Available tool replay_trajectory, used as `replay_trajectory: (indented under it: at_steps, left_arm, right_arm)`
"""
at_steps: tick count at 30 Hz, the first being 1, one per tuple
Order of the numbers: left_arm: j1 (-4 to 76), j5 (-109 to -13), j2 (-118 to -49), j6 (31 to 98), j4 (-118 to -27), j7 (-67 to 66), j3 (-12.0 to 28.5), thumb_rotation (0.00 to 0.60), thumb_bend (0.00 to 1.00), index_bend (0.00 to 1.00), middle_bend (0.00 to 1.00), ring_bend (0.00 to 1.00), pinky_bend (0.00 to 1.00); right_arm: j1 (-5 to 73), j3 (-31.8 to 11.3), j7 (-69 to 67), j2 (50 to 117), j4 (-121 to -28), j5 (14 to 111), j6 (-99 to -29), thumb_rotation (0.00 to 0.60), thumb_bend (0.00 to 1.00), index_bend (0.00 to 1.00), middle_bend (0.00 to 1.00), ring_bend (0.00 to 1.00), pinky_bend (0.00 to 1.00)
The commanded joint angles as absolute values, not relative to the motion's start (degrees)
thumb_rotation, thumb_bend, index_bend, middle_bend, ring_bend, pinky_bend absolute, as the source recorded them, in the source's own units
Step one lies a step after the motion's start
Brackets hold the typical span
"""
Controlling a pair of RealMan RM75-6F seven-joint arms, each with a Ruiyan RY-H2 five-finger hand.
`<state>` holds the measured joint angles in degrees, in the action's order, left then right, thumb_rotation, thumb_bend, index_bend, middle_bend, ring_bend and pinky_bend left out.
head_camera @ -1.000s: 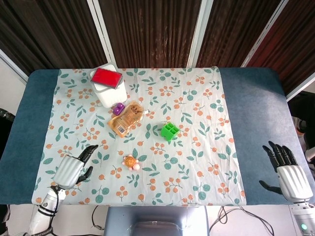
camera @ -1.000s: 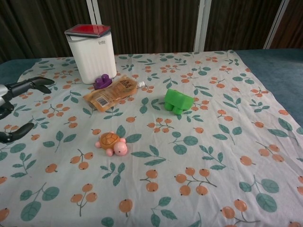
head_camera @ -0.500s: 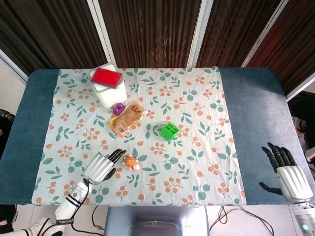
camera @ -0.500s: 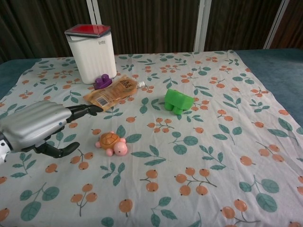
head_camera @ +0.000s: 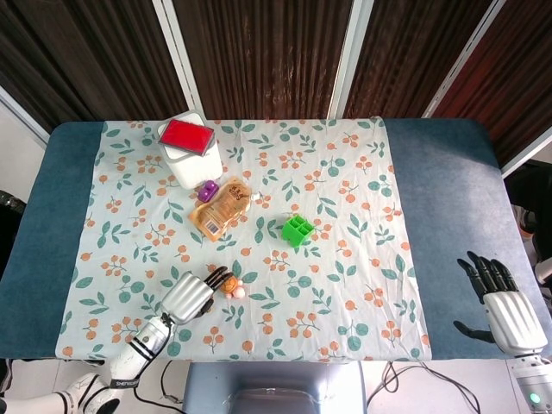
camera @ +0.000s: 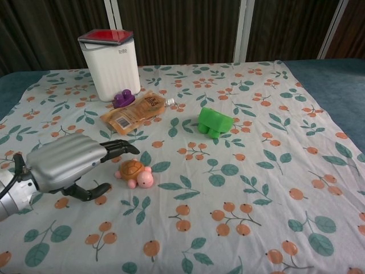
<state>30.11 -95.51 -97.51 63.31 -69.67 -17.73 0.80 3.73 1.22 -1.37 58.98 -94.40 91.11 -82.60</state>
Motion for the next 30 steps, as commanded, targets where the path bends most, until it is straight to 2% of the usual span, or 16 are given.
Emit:
replay_trajectory:
  at_steps: [1,14,16,21,25,28,30]
  left_arm:
    - [30.93,-95.31,-98.49,62.44,-68.41,-17.37,0.32,0.600,0.42,0.17,0.19,1.00,1.00]
    - [32.73,-96.35,-102.61,64.39,-61.35,-15.22,-0.17,0.600,0.42,0.30,0.30,1.00,1.00]
    - [32.93,-96.76,-103.55,65.29,-59.76,-14.34,-0.25,0.600,0.42,0.36,0.36,1.00,1.00]
    - [33.41,-97.44,-105.73,66.76,-55.82,-11.90,-0.66,0.600,0.42,0.58,0.63,1.00,1.00]
    - [33.50,-97.59,-107.01,68.09,-53.42,-10.35,-0.73,0.600,0.45,0.73,0.80,1.00,1.00]
    - [33.36,-98.46,-108.11,71.16,-51.05,-9.19,-0.63,0.600,0.49,0.81,0.88,1.00,1.00]
    - [33.30,-98.86,-108.74,72.75,-49.67,-8.62,-0.57,0.600,0.50,0.83,0.91,1.00,1.00]
  right_arm:
    - [3.72,1.30,-1.86,58.76,-94.44,91.34,-82.71,0.600,0.21,0.00,0.00,0.00,0.00]
    - [3.63,1.35,-2.18,58.21,-94.75,91.03,-82.50,0.600,0.21,0.00,0.00,0.00,0.00]
    - [3.60,1.32,-2.28,58.13,-94.75,90.98,-82.56,0.600,0.21,0.00,0.00,0.00,0.00]
    - [3.59,1.27,-2.40,57.99,-94.71,90.77,-82.45,0.600,0.21,0.00,0.00,0.00,0.00]
    - [3.58,1.16,-2.42,57.95,-94.66,90.53,-82.43,0.600,0.21,0.00,0.00,0.00,0.00]
    - [3.55,1.24,-2.40,57.92,-94.65,90.54,-82.34,0.600,0.21,0.00,0.00,0.00,0.00]
    - [3.61,1.28,-2.37,57.92,-94.67,90.57,-82.19,0.600,0.21,0.00,0.00,0.00,0.00]
